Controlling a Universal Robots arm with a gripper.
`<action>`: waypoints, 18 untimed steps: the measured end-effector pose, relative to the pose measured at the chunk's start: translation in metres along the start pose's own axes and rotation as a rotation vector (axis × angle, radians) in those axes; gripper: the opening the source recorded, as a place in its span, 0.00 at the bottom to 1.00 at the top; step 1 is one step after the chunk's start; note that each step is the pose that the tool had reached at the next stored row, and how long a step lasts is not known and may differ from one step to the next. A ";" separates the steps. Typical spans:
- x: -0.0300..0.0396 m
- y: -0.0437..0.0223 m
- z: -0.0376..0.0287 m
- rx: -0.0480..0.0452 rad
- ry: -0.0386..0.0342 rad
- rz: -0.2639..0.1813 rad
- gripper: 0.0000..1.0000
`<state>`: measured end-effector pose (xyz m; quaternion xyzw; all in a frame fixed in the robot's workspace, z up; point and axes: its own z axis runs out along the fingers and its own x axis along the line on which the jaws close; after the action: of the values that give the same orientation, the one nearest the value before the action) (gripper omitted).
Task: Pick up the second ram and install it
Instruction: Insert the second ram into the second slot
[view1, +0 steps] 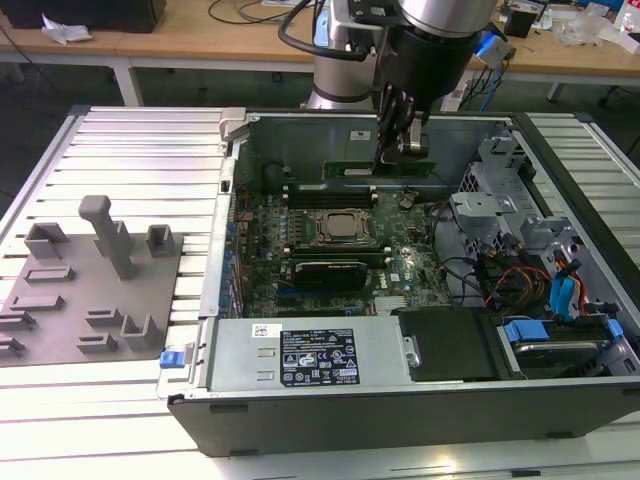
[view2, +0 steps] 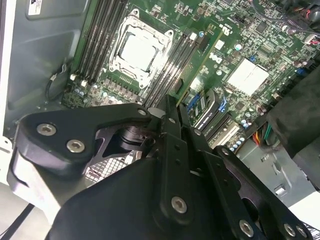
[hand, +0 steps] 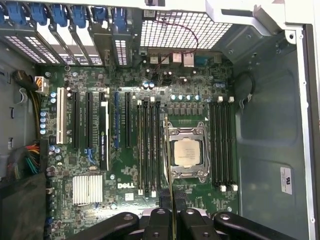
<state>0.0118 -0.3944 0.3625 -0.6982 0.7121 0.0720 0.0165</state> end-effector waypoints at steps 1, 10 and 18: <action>0.0000 0.0000 0.0005 0.0000 0.0000 0.000 0.14; 0.0009 -0.0005 0.0068 0.0000 0.0000 0.000 0.14; 0.0016 -0.0010 0.0129 0.0000 -0.0001 0.000 0.14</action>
<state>0.0118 -0.3944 0.3495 -0.6982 0.7121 0.0721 0.0166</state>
